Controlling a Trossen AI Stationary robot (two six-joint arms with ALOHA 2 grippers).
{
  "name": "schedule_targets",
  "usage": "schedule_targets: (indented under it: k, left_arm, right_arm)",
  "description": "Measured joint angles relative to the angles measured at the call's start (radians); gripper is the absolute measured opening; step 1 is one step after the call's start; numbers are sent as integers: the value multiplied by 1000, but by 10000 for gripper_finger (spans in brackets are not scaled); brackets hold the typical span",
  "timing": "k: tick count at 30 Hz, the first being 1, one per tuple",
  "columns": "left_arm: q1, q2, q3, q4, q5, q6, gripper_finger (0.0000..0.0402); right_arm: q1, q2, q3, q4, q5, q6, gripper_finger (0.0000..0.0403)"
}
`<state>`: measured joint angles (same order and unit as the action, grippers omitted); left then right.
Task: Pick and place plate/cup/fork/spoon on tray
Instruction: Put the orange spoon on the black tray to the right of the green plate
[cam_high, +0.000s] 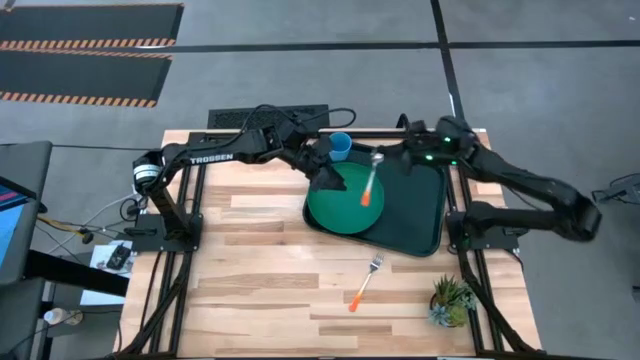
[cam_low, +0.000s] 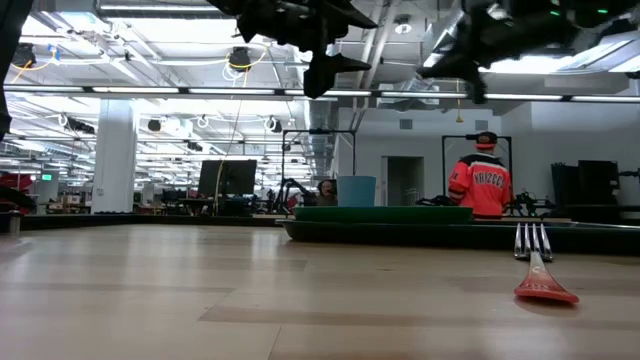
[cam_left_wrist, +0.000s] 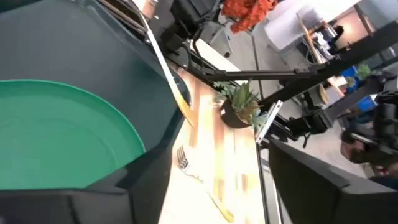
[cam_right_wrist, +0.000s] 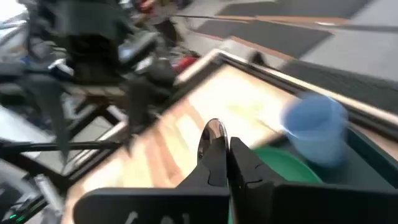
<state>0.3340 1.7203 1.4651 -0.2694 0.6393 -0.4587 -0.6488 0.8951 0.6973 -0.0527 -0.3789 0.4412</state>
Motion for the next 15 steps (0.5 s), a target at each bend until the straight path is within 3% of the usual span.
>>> schedule_targets:
  k: [7, 15]
  left_arm:
    - [18, 0, 0, -1, -47, -6, 283]
    - [43, 0, 0, -2, -96, -28, 284]
  right_arm:
    - [-114, -284, -236, -312, -31, 39, 1]
    - [-140, -504, -457, -341, -2, 128, 1]
